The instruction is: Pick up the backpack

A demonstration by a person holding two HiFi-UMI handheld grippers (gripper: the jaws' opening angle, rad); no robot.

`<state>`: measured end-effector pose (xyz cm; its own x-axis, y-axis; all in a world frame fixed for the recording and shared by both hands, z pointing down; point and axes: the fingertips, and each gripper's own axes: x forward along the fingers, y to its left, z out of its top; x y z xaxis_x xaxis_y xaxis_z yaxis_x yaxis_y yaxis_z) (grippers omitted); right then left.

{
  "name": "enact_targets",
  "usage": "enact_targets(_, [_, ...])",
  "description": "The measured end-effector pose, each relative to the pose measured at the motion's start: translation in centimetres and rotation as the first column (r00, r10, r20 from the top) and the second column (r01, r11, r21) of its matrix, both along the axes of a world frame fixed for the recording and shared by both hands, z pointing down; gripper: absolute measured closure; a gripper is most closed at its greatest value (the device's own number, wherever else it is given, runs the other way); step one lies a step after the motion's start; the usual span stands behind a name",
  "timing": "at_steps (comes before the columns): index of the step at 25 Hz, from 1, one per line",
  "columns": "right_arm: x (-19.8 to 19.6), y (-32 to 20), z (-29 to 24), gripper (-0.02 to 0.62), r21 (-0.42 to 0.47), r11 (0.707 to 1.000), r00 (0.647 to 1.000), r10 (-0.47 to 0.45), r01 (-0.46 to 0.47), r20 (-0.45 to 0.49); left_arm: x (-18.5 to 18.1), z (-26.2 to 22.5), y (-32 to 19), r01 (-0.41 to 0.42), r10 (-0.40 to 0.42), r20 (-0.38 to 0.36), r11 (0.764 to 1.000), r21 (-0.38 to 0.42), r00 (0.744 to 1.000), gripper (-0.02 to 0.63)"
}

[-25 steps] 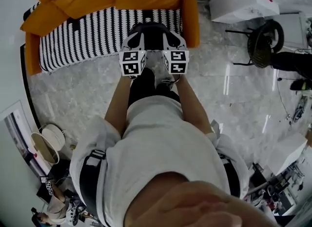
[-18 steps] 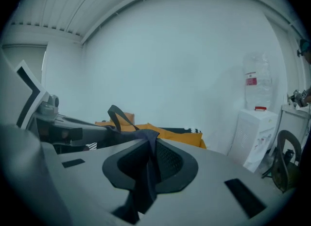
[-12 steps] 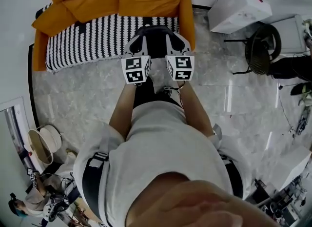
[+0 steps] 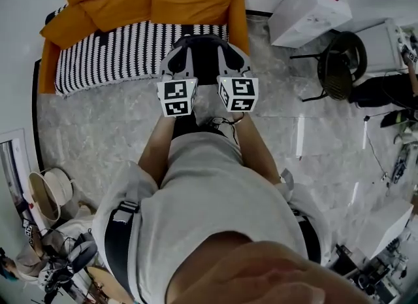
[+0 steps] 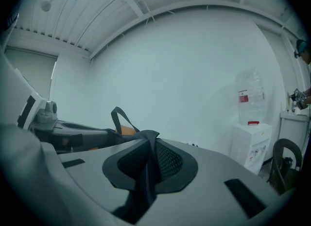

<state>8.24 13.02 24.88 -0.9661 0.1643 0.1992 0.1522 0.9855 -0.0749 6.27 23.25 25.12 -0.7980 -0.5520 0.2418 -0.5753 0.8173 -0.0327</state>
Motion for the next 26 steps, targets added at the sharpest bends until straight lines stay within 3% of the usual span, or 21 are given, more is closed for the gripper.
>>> enact_targets(3, [0.6, -0.5, -0.4, 0.526, 0.002, 1.0, 1.0, 0.012, -0.012, 0.003, 0.8, -0.2, -1.2, -0.024, 0.024, 0.011, 0.999, -0.023, 1.0, 0.584])
enact_targets(13, [0.7, -1.5, -2.4, 0.526, 0.06, 0.998, 0.999, 0.003, -0.006, 0.044, 0.0, -1.3, -2.6, -0.02, 0.02, 0.017, 1.0, 0.013, 1.0, 0.584])
enact_targets(26, [0.5, -2.7, -3.9, 0.526, 0.063, 0.998, 0.998, -0.002, -0.002, 0.063, -0.6, -3.2, -4.0, -0.019, 0.018, 0.071, 1.0, 0.023, 0.997, 0.584])
